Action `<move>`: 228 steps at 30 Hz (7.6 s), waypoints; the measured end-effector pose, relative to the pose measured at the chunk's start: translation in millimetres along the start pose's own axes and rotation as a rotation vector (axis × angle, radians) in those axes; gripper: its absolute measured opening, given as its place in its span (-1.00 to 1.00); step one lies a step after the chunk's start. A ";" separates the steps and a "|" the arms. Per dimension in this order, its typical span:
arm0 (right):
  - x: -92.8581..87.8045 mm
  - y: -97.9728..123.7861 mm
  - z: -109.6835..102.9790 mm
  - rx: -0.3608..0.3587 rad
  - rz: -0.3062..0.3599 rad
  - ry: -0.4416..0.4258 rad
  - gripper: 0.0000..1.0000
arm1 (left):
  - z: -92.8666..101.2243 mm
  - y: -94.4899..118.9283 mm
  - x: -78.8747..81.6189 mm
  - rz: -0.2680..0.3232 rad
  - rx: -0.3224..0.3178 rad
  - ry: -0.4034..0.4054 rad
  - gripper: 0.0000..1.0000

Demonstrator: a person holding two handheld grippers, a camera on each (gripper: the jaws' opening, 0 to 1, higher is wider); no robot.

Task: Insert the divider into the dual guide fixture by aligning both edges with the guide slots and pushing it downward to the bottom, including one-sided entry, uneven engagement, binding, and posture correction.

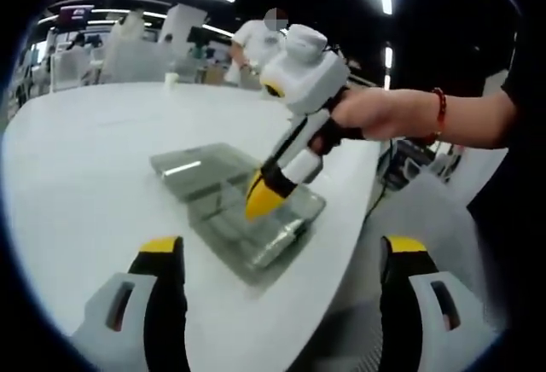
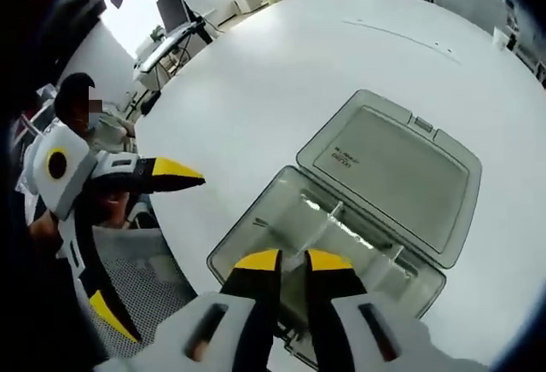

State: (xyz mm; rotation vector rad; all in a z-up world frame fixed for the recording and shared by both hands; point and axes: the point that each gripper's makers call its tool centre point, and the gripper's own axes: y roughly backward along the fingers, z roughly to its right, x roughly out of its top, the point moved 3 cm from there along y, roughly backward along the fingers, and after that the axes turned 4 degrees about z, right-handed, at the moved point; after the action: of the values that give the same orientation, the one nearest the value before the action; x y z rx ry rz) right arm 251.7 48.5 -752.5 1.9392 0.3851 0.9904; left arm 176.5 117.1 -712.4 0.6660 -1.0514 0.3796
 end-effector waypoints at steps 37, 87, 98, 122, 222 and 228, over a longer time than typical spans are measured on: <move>18.2 50.2 -28.8 -0.011 0.425 0.144 0.12 | 39.9 12.2 28.5 0.002 0.078 -0.100 0.94; -72.5 135.8 89.4 -0.093 0.509 0.052 0.47 | 77.2 -70.1 45.2 0.045 0.163 -0.099 0.98; -103.5 144.1 124.5 -0.173 0.489 0.020 0.42 | 90.3 -96.0 36.3 -0.003 0.115 -0.087 0.98; -144.6 154.1 189.7 -0.391 0.415 -0.057 0.28 | 90.2 -97.2 39.4 0.005 0.132 -0.084 0.98; -164.2 122.4 216.8 -0.400 0.015 -0.106 -0.49 | 98.8 -111.0 34.9 -0.012 0.071 -0.036 0.88; -161.7 123.8 211.4 -0.385 0.061 -0.118 -0.49 | 97.2 -110.1 35.7 -0.013 0.073 -0.037 0.88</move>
State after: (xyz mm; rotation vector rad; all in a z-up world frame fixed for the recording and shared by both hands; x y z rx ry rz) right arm 297.6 -239.3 -787.5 1.6551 0.0602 0.9084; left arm 192.1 -30.5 -684.0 0.7475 -1.0722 0.3968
